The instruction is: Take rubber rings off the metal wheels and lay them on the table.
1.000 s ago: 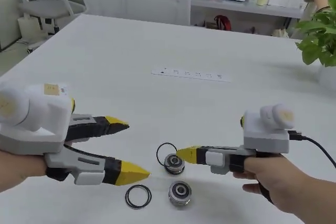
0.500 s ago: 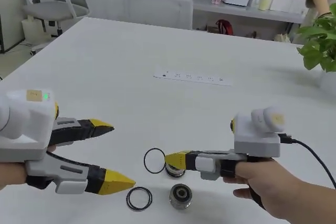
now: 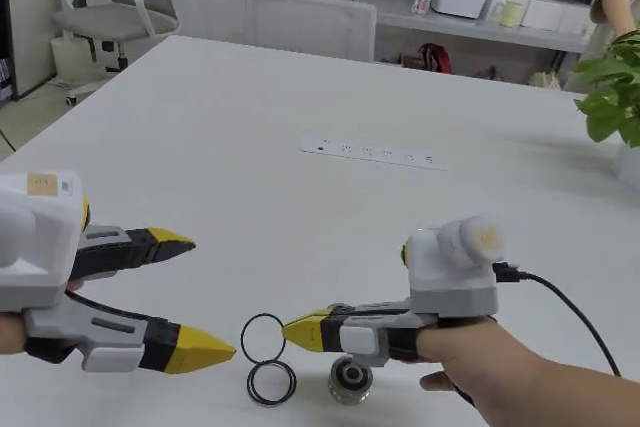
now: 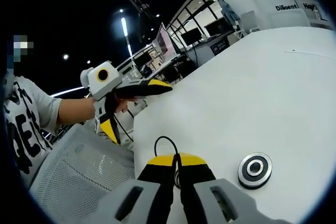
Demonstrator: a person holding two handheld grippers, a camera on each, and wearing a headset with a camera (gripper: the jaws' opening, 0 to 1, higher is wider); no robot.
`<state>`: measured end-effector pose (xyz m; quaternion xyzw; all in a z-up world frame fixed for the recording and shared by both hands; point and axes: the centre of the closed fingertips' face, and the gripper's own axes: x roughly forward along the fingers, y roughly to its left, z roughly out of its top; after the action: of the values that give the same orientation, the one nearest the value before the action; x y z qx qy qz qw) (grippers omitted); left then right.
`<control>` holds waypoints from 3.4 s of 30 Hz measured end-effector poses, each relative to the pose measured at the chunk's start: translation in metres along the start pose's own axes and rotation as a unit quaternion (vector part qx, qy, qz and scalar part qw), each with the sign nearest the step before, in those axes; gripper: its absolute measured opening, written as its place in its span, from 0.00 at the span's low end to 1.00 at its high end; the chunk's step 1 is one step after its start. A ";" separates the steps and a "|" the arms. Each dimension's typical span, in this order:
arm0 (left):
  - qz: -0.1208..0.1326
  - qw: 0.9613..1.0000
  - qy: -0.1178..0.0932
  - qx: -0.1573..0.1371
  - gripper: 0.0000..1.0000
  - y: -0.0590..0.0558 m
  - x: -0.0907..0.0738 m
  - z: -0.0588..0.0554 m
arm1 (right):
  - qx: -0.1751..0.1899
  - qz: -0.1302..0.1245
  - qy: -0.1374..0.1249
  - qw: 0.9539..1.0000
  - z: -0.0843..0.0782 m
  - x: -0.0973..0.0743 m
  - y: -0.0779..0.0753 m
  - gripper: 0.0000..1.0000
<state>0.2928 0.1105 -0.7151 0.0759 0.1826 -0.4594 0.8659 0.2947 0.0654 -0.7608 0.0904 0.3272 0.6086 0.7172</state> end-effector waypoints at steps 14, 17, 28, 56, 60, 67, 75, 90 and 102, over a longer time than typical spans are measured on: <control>0.003 1.000 0.000 -0.002 0.82 0.002 0.005 0.001 | -0.075 -0.018 0.043 0.996 -0.015 0.009 -0.002 0.05; -0.003 1.000 0.011 0.005 0.82 -0.001 0.008 -0.002 | -0.090 -0.025 0.044 0.995 -0.013 0.009 -0.004 0.11; -0.010 1.000 0.012 0.014 0.82 -0.001 0.012 0.005 | -0.130 -0.043 0.034 0.990 -0.003 -0.001 -0.005 0.31; -0.034 0.999 0.023 0.018 0.81 -0.006 0.041 0.009 | -0.149 -0.099 0.012 0.984 0.009 -0.050 -0.039 0.43; -0.037 0.999 0.023 0.022 0.81 -0.004 0.048 0.012 | -0.145 -0.112 0.010 0.983 0.008 -0.058 -0.048 0.42; -0.038 0.999 0.021 0.020 0.79 0.001 0.058 0.015 | -0.141 -0.129 0.012 0.981 0.004 -0.068 -0.062 0.41; -0.041 0.999 0.026 0.019 0.77 0.004 0.071 0.014 | -0.134 -0.144 0.018 0.980 -0.005 -0.074 -0.076 0.38; -0.059 0.997 0.048 0.020 0.65 0.000 0.104 -0.001 | -0.139 -0.141 0.035 0.980 -0.017 -0.064 -0.087 0.29; -0.071 0.996 0.059 0.018 0.54 -0.004 0.124 -0.009 | -0.142 -0.134 0.039 0.980 -0.020 -0.059 -0.091 0.22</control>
<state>0.3508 0.0154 -0.7712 0.1048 0.2298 -0.5174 0.8176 0.3542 -0.0169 -0.8033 -0.0810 0.2740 0.5508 0.7842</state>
